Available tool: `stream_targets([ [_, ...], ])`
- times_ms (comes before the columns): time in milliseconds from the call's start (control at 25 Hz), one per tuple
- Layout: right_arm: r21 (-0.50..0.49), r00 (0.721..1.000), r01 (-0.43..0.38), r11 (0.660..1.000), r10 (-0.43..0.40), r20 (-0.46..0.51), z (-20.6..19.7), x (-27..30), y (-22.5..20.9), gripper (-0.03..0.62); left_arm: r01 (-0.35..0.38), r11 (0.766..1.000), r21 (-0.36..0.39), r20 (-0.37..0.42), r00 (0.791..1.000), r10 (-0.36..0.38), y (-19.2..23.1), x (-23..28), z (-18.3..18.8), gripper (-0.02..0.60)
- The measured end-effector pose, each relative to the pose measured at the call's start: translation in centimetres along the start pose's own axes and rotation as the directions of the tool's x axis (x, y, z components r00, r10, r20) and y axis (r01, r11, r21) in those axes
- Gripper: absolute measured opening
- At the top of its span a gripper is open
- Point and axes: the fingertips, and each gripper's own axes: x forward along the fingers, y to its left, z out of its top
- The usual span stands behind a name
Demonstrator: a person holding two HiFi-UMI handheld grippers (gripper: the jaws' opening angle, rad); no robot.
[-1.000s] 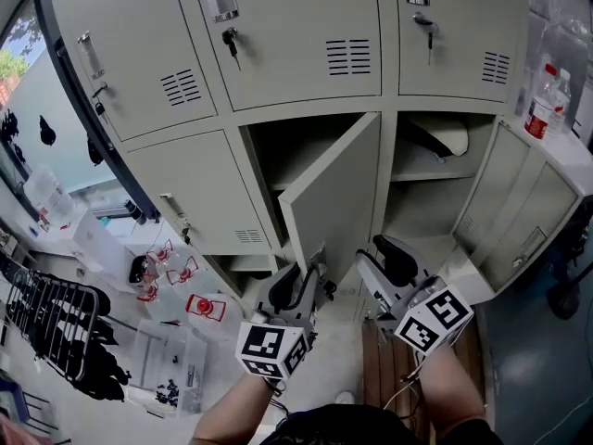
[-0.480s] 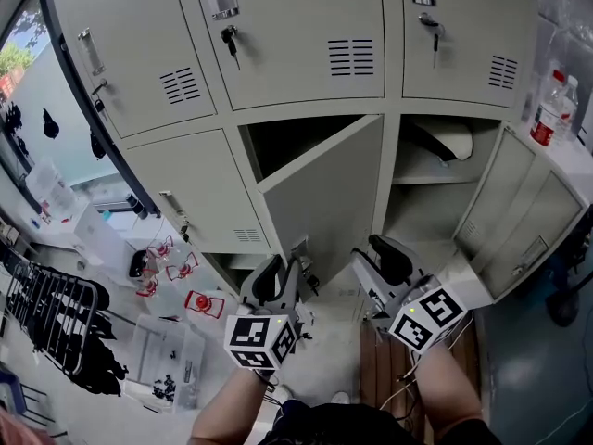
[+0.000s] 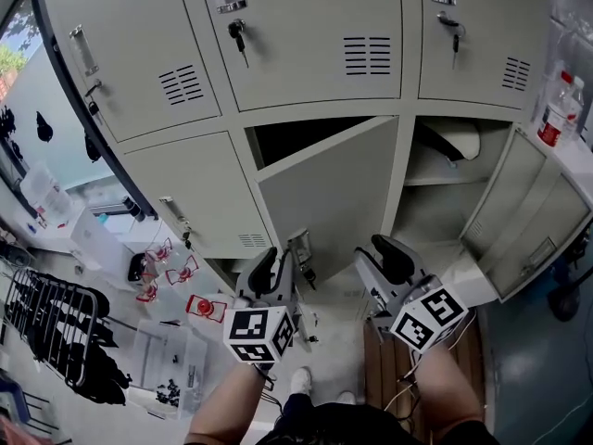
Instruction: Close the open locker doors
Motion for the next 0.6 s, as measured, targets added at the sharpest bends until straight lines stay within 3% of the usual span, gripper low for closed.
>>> stream_targets([
  [600,-0.011,0.999,0.047,0.999,-0.047,0.013,0.1,5.4,-0.6,0.160,0.020,1.000,0.010,-0.015,1.000,-0.020,4.6,4.8,0.8,0.087],
])
